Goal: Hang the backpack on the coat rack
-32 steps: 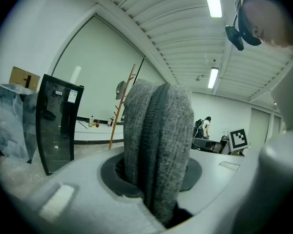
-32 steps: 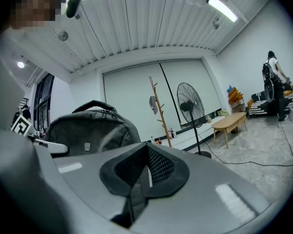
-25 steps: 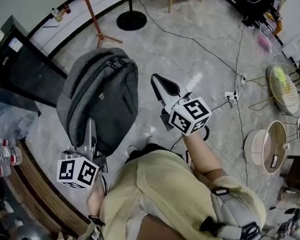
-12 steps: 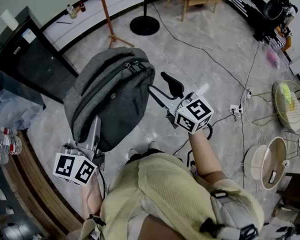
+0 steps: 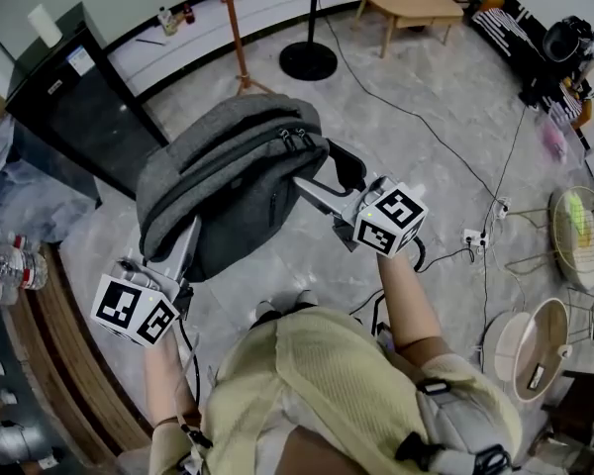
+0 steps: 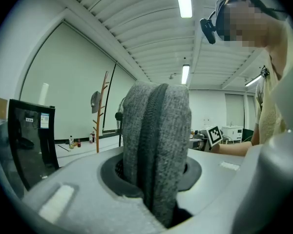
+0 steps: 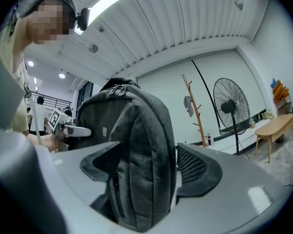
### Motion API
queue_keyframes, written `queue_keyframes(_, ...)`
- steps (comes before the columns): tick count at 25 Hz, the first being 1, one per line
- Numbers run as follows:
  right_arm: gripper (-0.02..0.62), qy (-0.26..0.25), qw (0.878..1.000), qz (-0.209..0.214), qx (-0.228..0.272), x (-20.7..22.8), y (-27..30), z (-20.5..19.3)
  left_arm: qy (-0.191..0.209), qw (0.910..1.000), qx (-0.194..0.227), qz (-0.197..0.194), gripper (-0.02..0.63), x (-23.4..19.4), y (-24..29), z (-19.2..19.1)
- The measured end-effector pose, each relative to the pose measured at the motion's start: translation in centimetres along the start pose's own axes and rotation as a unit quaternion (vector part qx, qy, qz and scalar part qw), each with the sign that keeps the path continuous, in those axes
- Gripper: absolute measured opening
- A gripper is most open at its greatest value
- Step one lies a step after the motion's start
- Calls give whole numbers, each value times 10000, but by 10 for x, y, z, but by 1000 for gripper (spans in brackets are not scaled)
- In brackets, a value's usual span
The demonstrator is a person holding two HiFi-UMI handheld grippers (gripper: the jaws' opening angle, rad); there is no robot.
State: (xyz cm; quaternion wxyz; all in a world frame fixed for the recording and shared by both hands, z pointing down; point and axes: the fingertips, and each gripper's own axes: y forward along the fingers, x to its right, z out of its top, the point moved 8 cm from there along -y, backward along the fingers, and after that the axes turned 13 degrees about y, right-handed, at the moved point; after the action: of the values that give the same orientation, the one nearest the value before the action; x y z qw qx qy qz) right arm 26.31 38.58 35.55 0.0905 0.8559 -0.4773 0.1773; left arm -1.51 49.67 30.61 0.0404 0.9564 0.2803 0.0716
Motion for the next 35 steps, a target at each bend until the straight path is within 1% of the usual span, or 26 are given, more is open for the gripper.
queue_keyframes(4, 360, 59, 9999, 83, -41, 9, 5, 3, 38, 9999, 84, -109, 89, -10, 8, 7)
queue_keyframes(7, 371, 116, 9998, 150, 27, 17, 12, 17, -2, 9995, 165, -255, 89, -20, 23, 20)
queue_keyframes(10, 370, 85, 9998, 101, 149, 25, 16, 30, -63, 9991, 199, -379, 89, -32, 38, 27)
queue_keyframes(13, 368, 75, 9998, -14, 178, 35, 16, 35, -89, 9987, 215, -460, 91, -38, 54, 27)
queue_keyframes(14, 355, 116, 9997, -63, 184, 39, 15, 35, -91, 9986, 218, -468, 91, -40, 58, 25)
queue_keyframes(16, 299, 200, 9995, -142, 210, 45, 14, 35, -87, 9987, 238, -442, 91, -41, 63, 21)
queue_keyframes(20, 276, 47, 9996, -144, 244, 45, 12, 36, -158, 9991, 327, -229, 95, -39, 66, 12)
queue_keyframes(26, 242, -219, 9992, -140, 299, 53, 25, 53, -235, 9979, 437, 419, 103, -47, 82, 8)
queue_keyframes(28, 233, -249, 9992, -175, 271, 56, 30, 55, -247, 9971, 448, 568, 103, -51, 88, 4)
queue_keyframes(33, 219, -281, 9989, -251, 265, 65, 48, 56, -175, 9943, 387, 983, 107, -69, 103, -4)
queue_keyframes(35, 215, -298, 9986, -330, 300, 72, 59, 58, -144, 9937, 432, 1025, 107, -80, 114, -7)
